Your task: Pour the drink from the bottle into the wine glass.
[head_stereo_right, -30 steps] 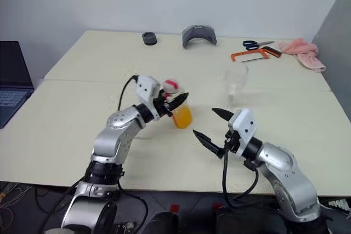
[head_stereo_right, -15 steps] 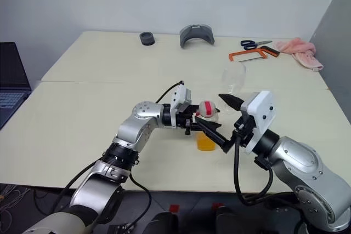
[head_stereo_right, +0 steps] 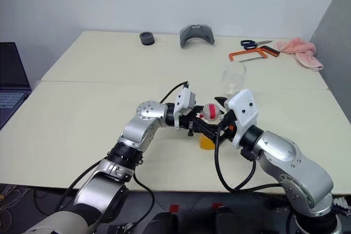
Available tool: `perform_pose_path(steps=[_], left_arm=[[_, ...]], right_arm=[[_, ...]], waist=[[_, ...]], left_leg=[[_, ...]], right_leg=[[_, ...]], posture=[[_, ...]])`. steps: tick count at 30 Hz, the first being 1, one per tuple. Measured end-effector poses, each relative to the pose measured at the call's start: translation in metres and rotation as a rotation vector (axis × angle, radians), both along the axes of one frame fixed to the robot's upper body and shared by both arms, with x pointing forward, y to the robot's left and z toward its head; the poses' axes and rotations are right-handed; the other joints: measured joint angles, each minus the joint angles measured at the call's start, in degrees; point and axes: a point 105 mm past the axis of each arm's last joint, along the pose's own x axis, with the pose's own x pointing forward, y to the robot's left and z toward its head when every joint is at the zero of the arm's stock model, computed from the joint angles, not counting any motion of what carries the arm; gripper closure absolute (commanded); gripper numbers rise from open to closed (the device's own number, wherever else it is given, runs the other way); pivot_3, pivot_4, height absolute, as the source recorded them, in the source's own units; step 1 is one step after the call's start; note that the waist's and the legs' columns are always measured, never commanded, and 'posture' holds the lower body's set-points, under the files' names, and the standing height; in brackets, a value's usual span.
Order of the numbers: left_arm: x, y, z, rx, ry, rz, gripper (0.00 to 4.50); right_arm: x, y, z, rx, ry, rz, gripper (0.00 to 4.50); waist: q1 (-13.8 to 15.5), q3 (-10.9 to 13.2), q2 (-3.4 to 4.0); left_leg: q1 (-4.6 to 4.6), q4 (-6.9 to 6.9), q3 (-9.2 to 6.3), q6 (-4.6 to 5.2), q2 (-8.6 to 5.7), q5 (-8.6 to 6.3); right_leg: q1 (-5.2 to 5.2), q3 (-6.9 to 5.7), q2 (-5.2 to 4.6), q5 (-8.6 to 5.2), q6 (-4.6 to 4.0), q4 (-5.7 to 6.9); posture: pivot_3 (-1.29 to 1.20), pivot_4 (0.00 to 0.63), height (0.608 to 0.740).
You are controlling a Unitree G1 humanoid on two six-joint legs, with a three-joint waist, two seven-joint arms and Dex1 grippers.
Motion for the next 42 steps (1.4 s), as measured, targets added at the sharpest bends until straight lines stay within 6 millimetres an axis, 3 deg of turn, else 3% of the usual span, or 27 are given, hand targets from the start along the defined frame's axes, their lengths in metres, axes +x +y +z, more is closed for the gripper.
perform_pose_path(steps=[1,4,10,11,16,21,24,30,37,42], left_arm=[[0.0,0.0,0.0,0.0,-0.005,0.003,2.34],[0.001,0.0,0.001,-0.004,-0.017,0.009,2.34],[0.002,0.001,0.0,-0.008,-0.033,0.022,2.34],[0.002,0.001,0.0,-0.009,-0.032,0.023,2.34],[0.002,0.002,-0.001,-0.009,-0.033,0.025,2.34],[-0.002,0.005,-0.001,0.008,-0.044,-0.015,2.34],[-0.004,0.005,0.002,0.009,-0.047,-0.041,2.39],[-0.003,0.006,0.002,0.013,-0.047,-0.036,2.67],[0.01,0.019,0.009,-0.049,-0.029,0.08,2.71],[0.011,0.015,0.009,-0.072,-0.007,0.091,2.72]], right_arm=[[0.001,0.0,0.0,0.008,0.004,-0.002,0.0],[0.001,0.002,0.001,0.029,0.002,0.005,0.57],[0.004,-0.002,0.001,0.032,0.001,-0.012,2.64],[0.004,-0.002,0.001,0.032,0.001,-0.011,2.66],[0.007,-0.001,0.0,-0.046,-0.034,0.082,2.66],[0.014,-0.001,0.008,-0.295,-0.118,0.411,2.66],[0.017,-0.006,0.015,-0.359,-0.125,0.545,2.66],[0.016,-0.015,0.018,-0.35,-0.095,0.555,2.66],[0.01,-0.027,0.017,-0.173,-0.094,0.325,0.19],[-0.007,-0.018,0.026,-0.054,-0.132,0.214,0.15]], waist=[[0.0,0.0,0.0],[0.0,0.0,0.0],[0.0,0.0,0.0],[0.0,0.0,0.0],[-0.02,0.01,0.01],[-0.14,0.06,0.06],[-0.04,0.08,0.04],[0.14,0.08,0.03],[0.06,0.09,0.02],[0.15,0.09,0.01]], left_leg=[[0.0,0.0,0.0,0.0,0.0,0.0],[0.0,0.0,-0.02,0.0,0.0,0.0],[0.0,0.0,-0.03,0.0,0.0,0.0],[0.0,0.0,-0.02,0.0,0.0,0.0],[0.01,0.01,0.05,0.0,-0.04,0.0],[0.03,0.04,0.17,0.02,0.0,-0.01],[0.0,0.04,0.12,0.02,0.02,-0.01],[-0.09,0.08,0.01,0.02,0.08,0.0],[-0.13,0.11,-0.17,0.01,0.09,0.0],[-0.13,0.15,-0.24,0.0,0.07,0.0]], right_leg=[[0.0,0.0,0.0,0.0,0.0,0.0],[0.0,0.0,0.0,0.0,0.0,0.0],[0.0,0.0,0.0,0.0,0.0,0.0],[-0.01,0.0,0.0,0.0,0.0,0.0],[0.0,0.02,0.0,0.0,0.01,0.0],[-0.01,0.0,0.08,0.0,0.0,0.0],[0.0,-0.04,0.07,0.01,-0.01,-0.01],[-0.02,-0.03,-0.11,0.01,-0.01,0.0],[-0.06,0.02,-0.14,0.01,-0.01,0.05],[-0.02,-0.01,-0.14,0.01,0.0,0.05]], posture=[[0.0,0.15,0.74],[0.0,0.15,0.74],[0.0,0.15,0.74],[0.0,0.15,0.74],[0.0,0.15,0.74],[0.0,0.15,0.74],[0.0,0.15,0.74],[0.0,0.15,0.74],[0.0,0.15,0.74],[0.0,0.15,0.74]])
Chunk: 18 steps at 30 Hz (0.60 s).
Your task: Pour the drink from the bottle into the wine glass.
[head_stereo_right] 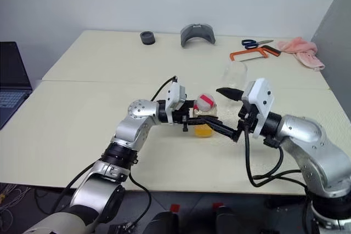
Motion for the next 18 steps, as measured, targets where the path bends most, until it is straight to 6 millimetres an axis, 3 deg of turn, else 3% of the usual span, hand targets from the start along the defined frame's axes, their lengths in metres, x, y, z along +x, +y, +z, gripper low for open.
perform_pose_path(steps=[7,17,18], left_arm=[[0.001,-0.001,0.003,-0.038,0.031,0.005,2.72],[0.001,-0.002,0.004,-0.036,0.032,-0.006,2.72],[0.001,-0.002,0.004,-0.037,0.032,-0.006,2.72]], right_arm=[[0.003,0.011,-0.003,0.175,0.047,-0.21,0.15],[0.016,0.017,-0.013,0.159,0.055,-0.329,0.15],[0.017,0.018,-0.015,0.156,0.06,-0.332,0.32]], waist=[[-0.2,-0.01,0.02],[-0.17,-0.01,0.02],[-0.2,-0.01,0.02]], left_leg=[[0.04,-0.02,0.02,-0.01,-0.03,0.01],[0.03,-0.02,0.03,-0.01,-0.07,0.0],[0.03,-0.02,0.04,0.0,-0.07,0.0]], right_leg=[[-0.02,0.04,0.08,0.0,0.0,0.02],[-0.02,0.02,0.09,0.0,0.0,0.0],[-0.02,0.03,0.1,0.0,0.0,0.01]], posture=[[0.0,0.15,0.74],[0.0,0.15,0.74],[0.0,0.15,0.74]])
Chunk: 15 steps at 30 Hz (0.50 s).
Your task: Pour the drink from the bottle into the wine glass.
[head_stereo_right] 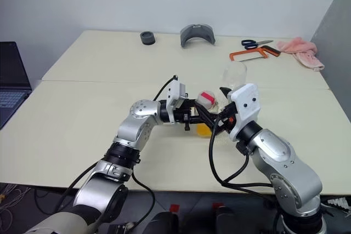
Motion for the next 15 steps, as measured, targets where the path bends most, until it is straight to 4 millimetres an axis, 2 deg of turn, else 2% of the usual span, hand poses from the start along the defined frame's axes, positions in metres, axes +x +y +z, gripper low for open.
perform_pose_path(steps=[3,7,12,15], left_arm=[[0.0,-0.0001,0.0001,0.0,0.0,0.0,2.73],[0.0002,0.0002,0.0,0.001,-0.001,0.002,2.73],[0.0006,0.0017,-0.0003,0.004,-0.001,0.004,2.74],[-0.0017,0.0032,-0.0002,0.012,-0.002,-0.018,2.76]], right_arm=[[0.0018,0.0019,-0.0026,0.007,0.013,0.002,1.05],[0.0008,0.0066,-0.0031,0.013,0.017,0.034,2.51],[0.0013,0.0072,-0.0035,-0.003,0.006,0.074,2.6],[0.0017,0.0046,-0.0024,-0.09,-0.028,0.178,2.6]], waist=[[0.0,0.0,0.0],[0.0,0.0,0.0],[0.0,0.0,0.0],[0.01,0.0,0.0]], left_leg=[[0.0,0.0,-0.01,0.0,0.0,0.0],[0.0,0.0,-0.01,0.0,0.0,0.0],[0.0,0.0,0.01,0.01,-0.01,0.0],[0.0,0.0,0.14,0.01,-0.05,-0.01]], right_leg=[[0.0,0.0,0.01,0.0,0.0,0.0],[0.0,-0.01,0.0,0.0,0.0,0.0],[0.0,0.0,0.01,0.0,0.0,0.0],[0.0,-0.01,0.01,0.0,0.0,-0.01]], posture=[[0.0,0.15,0.74],[0.0,0.15,0.74],[0.0,0.15,0.74],[0.0,0.15,0.74]])
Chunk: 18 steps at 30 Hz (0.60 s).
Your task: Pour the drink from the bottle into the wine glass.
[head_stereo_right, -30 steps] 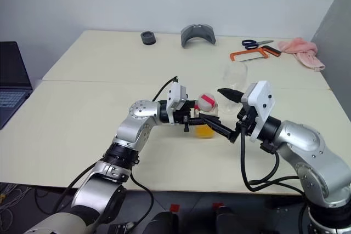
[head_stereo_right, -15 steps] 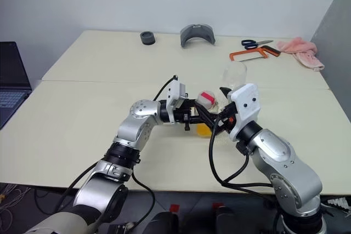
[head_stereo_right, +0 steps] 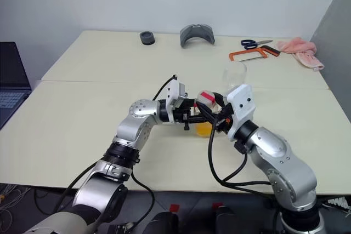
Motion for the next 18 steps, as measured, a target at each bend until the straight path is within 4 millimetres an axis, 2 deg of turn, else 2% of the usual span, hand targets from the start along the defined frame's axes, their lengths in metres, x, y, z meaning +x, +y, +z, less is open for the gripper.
perform_pose_path(steps=[5,10,12,14,17,18], left_arm=[[-0.009,-0.002,-0.003,0.037,-0.006,-0.078,2.76],[-0.01,-0.003,-0.003,0.051,0.0,-0.1,2.77],[-0.01,-0.004,-0.004,0.05,0.004,-0.1,2.77],[-0.01,-0.002,-0.004,0.053,0.006,-0.093,2.77],[-0.008,0.0,-0.005,0.055,0.009,-0.078,2.77],[-0.008,0.0,-0.005,0.054,0.01,-0.074,2.78]], right_arm=[[0.004,-0.012,0.005,-0.24,-0.006,0.31,2.6],[0.009,-0.017,0.008,-0.247,0.065,0.407,2.6],[0.008,-0.018,0.008,-0.238,0.074,0.403,1.86],[0.006,-0.02,0.009,-0.212,0.063,0.377,1.31],[0.001,-0.033,0.015,-0.123,0.02,0.244,0.23],[-0.002,-0.034,0.017,-0.106,0.013,0.222,0.22]], waist=[[-0.03,0.01,0.01],[0.0,0.02,0.0],[0.08,0.02,0.0],[0.15,0.02,-0.01],[0.23,0.02,-0.01],[0.23,0.02,-0.01]], left_leg=[[0.04,-0.02,0.15,0.02,0.03,-0.01],[0.01,-0.01,0.11,0.02,0.07,-0.01],[-0.02,0.01,0.08,0.01,0.09,-0.01],[-0.04,0.02,0.05,0.01,0.11,-0.01],[-0.07,0.02,-0.04,0.01,0.13,-0.01],[-0.08,0.04,-0.06,0.01,0.12,-0.01]], right_leg=[[0.04,-0.04,0.08,0.0,-0.01,-0.02],[0.02,-0.03,0.06,0.0,-0.02,-0.01],[0.02,-0.04,-0.01,0.0,-0.01,-0.01],[0.02,-0.04,-0.04,0.0,-0.01,-0.01],[0.01,-0.03,-0.09,0.0,-0.01,0.0],[0.01,-0.01,-0.11,0.0,-0.01,0.0]], posture=[[0.0,0.15,0.74],[0.0,0.15,0.74],[0.0,0.15,0.74],[0.0,0.15,0.74],[0.0,0.15,0.74],[0.0,0.15,0.74]])
